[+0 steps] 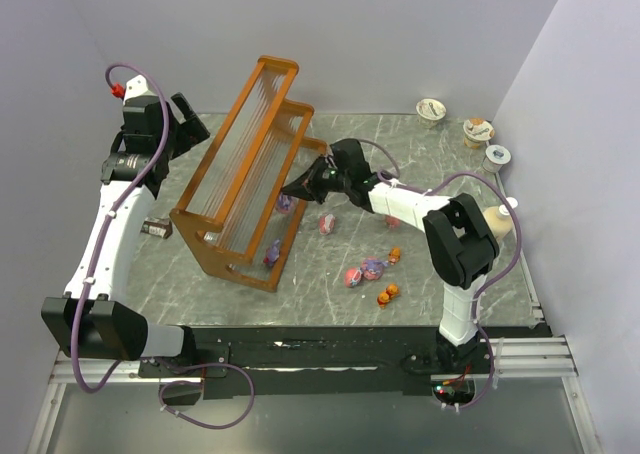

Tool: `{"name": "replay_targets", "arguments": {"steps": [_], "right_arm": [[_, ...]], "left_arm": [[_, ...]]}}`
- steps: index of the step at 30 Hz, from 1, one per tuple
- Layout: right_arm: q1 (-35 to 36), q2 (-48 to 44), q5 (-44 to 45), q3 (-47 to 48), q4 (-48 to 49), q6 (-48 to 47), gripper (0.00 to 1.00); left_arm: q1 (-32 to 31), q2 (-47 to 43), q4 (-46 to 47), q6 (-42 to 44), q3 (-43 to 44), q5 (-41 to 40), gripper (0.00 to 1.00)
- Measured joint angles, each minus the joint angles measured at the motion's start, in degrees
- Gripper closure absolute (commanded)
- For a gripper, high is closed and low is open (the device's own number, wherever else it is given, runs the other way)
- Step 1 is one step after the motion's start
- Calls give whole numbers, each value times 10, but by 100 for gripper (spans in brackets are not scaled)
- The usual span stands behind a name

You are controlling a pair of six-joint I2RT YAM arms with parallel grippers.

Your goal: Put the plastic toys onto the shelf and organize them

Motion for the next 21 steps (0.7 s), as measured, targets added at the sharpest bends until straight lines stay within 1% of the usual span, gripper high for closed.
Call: {"name": "replay_targets", "arguments": {"steps": [8, 21], "right_arm": [[-1, 2, -8, -59, 50, 21, 100], [-2, 23, -13, -70, 129, 42, 100]], "left_arm": [[0, 0, 0, 0, 0, 5, 3], [0, 4, 0, 0, 0, 11, 4]]}}
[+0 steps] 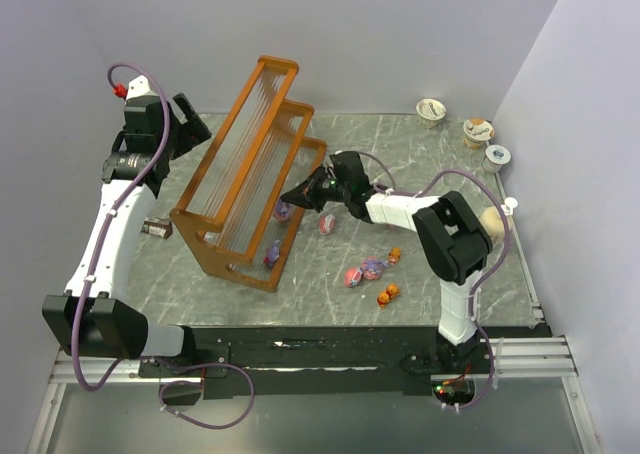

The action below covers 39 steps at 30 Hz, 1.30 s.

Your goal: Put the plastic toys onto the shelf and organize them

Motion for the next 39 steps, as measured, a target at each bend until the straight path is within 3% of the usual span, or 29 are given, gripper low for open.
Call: {"name": "replay_targets", "arguments": {"steps": [27, 30, 39], "right_arm": [[-2, 36, 49, 75, -123, -21, 99], [-2, 46, 54, 87, -128, -14, 96], [-2, 60, 62, 108, -139, 0, 72]], "left_arm": [[1, 0, 0, 0, 0, 4, 4], [1, 0, 0, 0, 0, 4, 4], [1, 0, 0, 0, 0, 4, 4]]}}
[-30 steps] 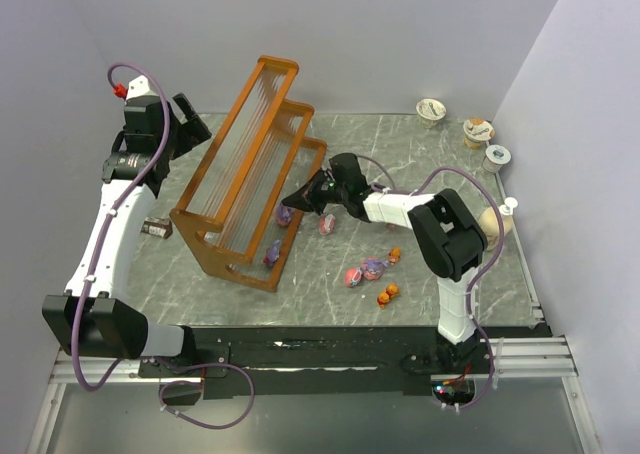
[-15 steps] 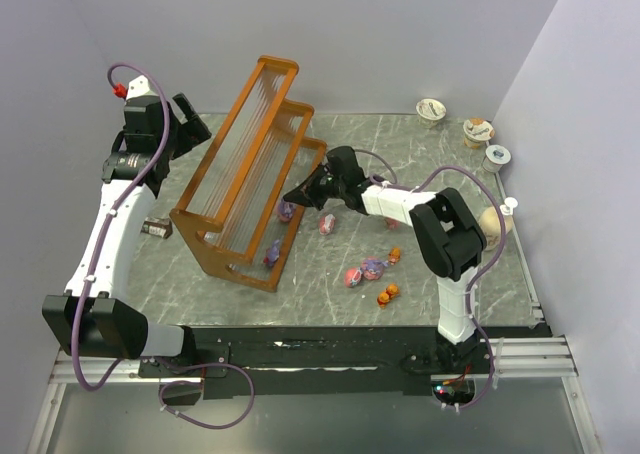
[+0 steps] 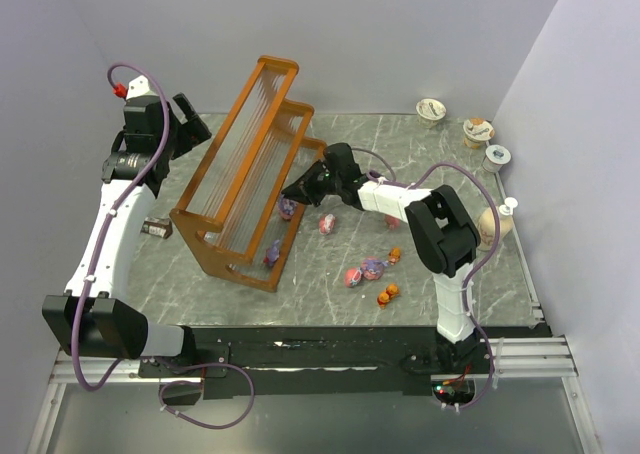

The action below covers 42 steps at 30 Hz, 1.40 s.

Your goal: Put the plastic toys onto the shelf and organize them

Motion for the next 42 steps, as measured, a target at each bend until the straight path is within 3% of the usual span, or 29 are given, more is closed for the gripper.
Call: {"name": "replay_targets", "arguments": {"steps": [5, 20, 21, 26, 32, 36, 42], "right_arm": [[0, 0, 2, 0, -1, 4, 56], [0, -11, 21, -16, -28, 0, 54], [0, -20, 27, -23, -43, -4, 59], [-4, -95, 73, -54, -153, -28, 61], [-36, -231, 159, -44, -357, -26, 61], [-58, -283, 193, -43, -486, -5, 67], [-74, -353, 179, -168, -550, 40, 71]], "left_arm": [[0, 0, 0, 0, 0, 0, 4], [0, 0, 0, 0, 0, 2, 4], [0, 0, 0, 0, 0, 3, 4], [0, 0, 0, -3, 0, 11, 3], [0, 0, -10, -14, 19, 29, 4], [0, -1, -8, -19, 26, 43, 4], [0, -1, -8, -31, 26, 65, 3]]}}
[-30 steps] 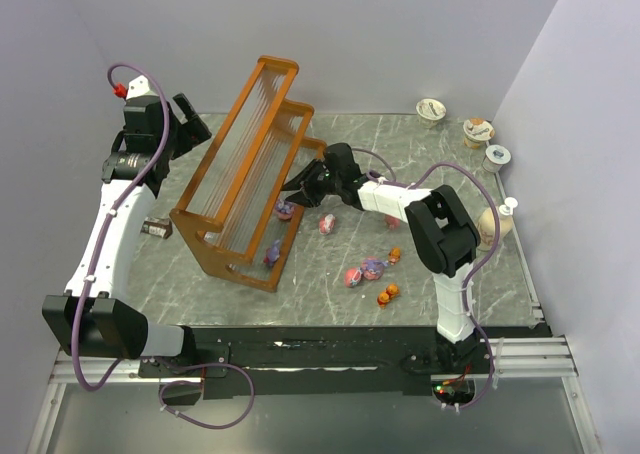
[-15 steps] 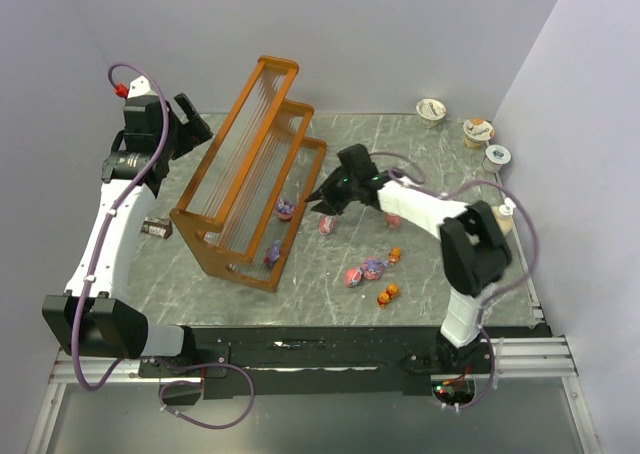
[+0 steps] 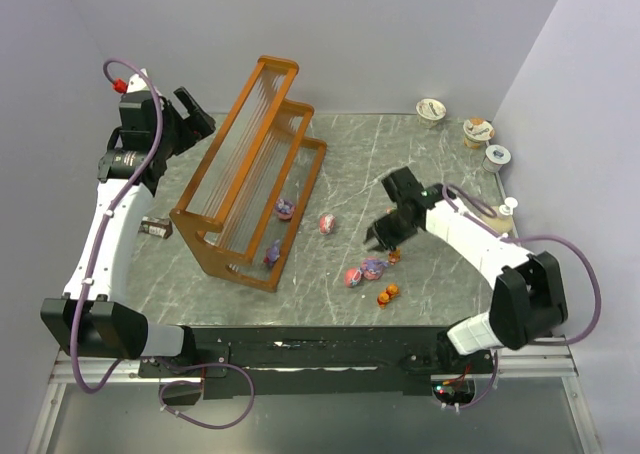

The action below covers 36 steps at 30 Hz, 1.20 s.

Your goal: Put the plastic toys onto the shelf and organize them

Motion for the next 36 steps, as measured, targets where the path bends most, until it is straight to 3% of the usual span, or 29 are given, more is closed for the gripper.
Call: {"name": "replay_targets", "arguments": {"steps": [3, 10, 17, 24, 28, 29, 31, 36], "right_arm": [[-2, -41, 1, -58, -33, 30, 71], [-2, -112, 12, -79, -43, 70, 70], [-2, -115, 9, -106, -39, 82, 62], [-2, -112, 3, -122, -19, 85, 63], [-2, -101, 2, -129, -7, 87, 73], [-2, -100, 2, -129, -5, 86, 86], [-2, -100, 4, -129, 0, 86, 100], [-2, -100, 6, -126, 9, 76, 100]], "left_arm": [[0, 0, 0, -4, 0, 10, 4], [0, 0, 3, -14, -7, 23, 3], [0, 0, 5, -16, -16, 28, 4], [0, 0, 5, -16, -18, 29, 4], [0, 0, 5, -16, -18, 29, 4], [0, 0, 5, -16, -18, 29, 3], [0, 0, 5, -16, -18, 29, 4], [0, 0, 5, -16, -18, 29, 4]]}}
